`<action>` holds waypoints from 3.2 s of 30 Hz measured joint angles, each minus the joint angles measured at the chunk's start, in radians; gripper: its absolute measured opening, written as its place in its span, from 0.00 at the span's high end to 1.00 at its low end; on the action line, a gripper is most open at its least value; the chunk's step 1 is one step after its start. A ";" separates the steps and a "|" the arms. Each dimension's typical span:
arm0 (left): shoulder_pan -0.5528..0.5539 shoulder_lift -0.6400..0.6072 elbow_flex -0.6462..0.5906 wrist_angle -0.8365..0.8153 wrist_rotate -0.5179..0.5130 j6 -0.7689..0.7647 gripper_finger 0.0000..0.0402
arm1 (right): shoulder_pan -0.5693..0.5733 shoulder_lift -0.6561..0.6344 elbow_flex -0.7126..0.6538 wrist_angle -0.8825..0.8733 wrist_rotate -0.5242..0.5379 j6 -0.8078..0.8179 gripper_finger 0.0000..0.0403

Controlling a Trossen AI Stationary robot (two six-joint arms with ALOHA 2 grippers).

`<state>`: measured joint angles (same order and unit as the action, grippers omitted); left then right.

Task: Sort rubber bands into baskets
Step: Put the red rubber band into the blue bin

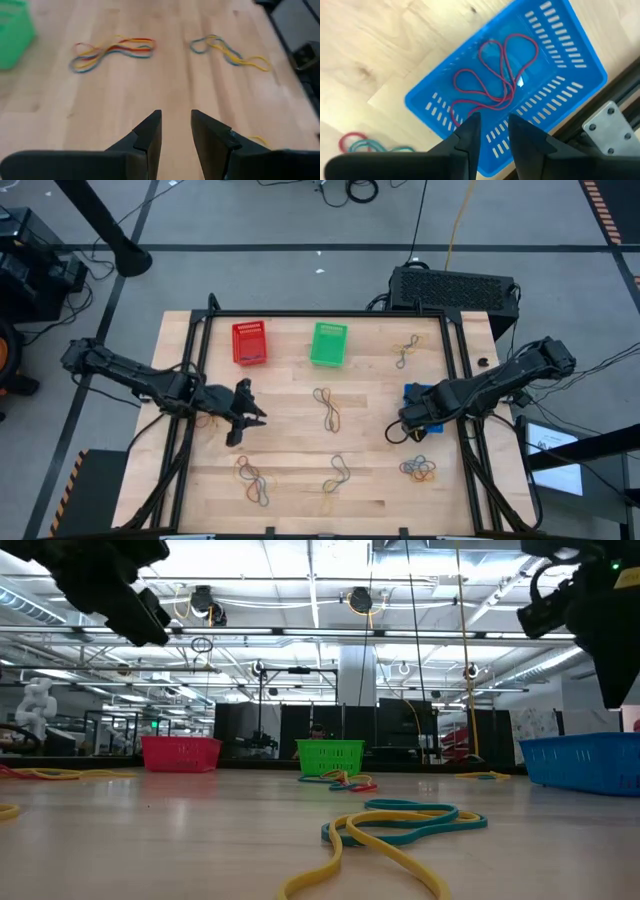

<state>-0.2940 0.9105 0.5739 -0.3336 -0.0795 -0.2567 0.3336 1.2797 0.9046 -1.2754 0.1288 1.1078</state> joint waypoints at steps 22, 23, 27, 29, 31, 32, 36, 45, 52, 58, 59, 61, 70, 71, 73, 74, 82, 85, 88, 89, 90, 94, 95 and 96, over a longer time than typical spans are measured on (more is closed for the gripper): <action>-0.093 0.068 0.019 0.116 -0.030 0.137 0.72 | 0.126 0.196 0.122 1.201 0.088 -0.702 0.78; -0.092 0.069 0.019 0.117 -0.032 0.138 0.72 | 0.130 0.221 0.121 1.221 0.035 -0.729 0.78; -0.093 0.070 0.019 0.116 -0.033 0.140 0.72 | 0.143 0.286 0.120 1.121 -0.170 -0.699 0.78; -0.093 0.070 0.019 0.116 -0.033 0.142 0.72 | 0.155 0.302 0.120 0.990 -0.231 -0.594 0.78; -0.093 0.070 0.019 0.116 -0.033 0.142 0.72 | 0.168 0.313 0.120 0.850 -0.269 -0.478 0.78; -0.093 0.070 0.019 0.116 -0.033 0.142 0.72 | 0.176 0.318 0.120 0.784 -0.280 -0.423 0.78; -0.093 0.070 0.019 0.117 -0.034 0.142 0.72 | 0.212 0.326 0.119 0.592 -0.330 -0.234 0.78; -0.093 0.070 0.018 0.116 -0.034 0.142 0.72 | 0.327 0.326 0.119 0.534 -0.341 -0.090 0.78; -0.093 0.069 0.018 0.116 -0.034 0.142 0.72 | 0.406 0.327 0.119 0.348 -0.341 -0.059 0.78; -0.093 0.069 0.018 0.116 -0.043 0.142 0.72 | 0.429 0.327 0.114 0.265 -0.334 -0.058 0.78; -0.093 0.069 0.018 0.116 -0.043 0.142 0.72 | 0.429 0.327 0.106 0.266 -0.334 -0.062 0.78; -0.093 0.069 0.018 0.116 -0.043 0.142 0.72 | 0.428 0.327 0.081 0.271 -0.332 -0.072 0.78; -0.093 0.069 0.018 0.116 -0.045 0.142 0.72 | 0.428 0.327 -0.041 0.302 -0.331 -0.098 0.78; -0.093 0.069 0.018 0.116 -0.050 0.142 0.72 | 0.428 0.327 -0.048 0.309 -0.331 -0.098 0.78; -0.093 0.069 0.018 0.116 -0.056 0.142 0.72 | 0.428 0.327 -0.060 0.336 -0.331 -0.099 0.78; -0.093 0.069 0.018 0.116 -0.058 0.142 0.72 | 0.428 0.327 -0.066 0.349 -0.331 -0.099 0.78; -0.093 0.069 0.018 0.116 -0.060 0.142 0.72 | 0.426 0.322 -0.123 0.430 -0.334 -0.098 0.78; -0.093 0.069 0.018 0.116 -0.060 0.142 0.72 | 0.427 0.322 -0.127 0.429 -0.334 -0.098 0.83; -0.093 0.069 0.018 0.116 -0.060 0.142 0.72 | 0.427 0.323 -0.127 0.430 -0.338 -0.099 0.92; -0.093 0.069 0.018 0.116 -0.060 0.142 0.72 | 0.427 0.323 -0.127 0.431 -0.341 -0.099 0.96; -0.093 0.069 0.018 0.116 -0.060 0.142 0.72 | 0.427 0.323 -0.127 0.431 -0.343 -0.099 0.98; -0.093 0.069 0.018 0.116 -0.060 0.142 0.72 | 0.426 0.320 -0.128 0.422 -0.342 -0.099 0.99; -0.093 0.069 0.018 0.116 -0.060 0.142 0.72 | 0.425 0.315 -0.129 0.416 -0.341 -0.098 0.99; -0.093 0.069 0.018 0.116 -0.060 0.142 0.72 | 0.425 0.306 -0.129 0.412 -0.341 -0.093 0.99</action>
<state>-0.3866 0.9798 0.5915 -0.2176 -0.1394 -0.1150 0.7585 1.5860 0.7757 -0.8637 -0.2120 1.0150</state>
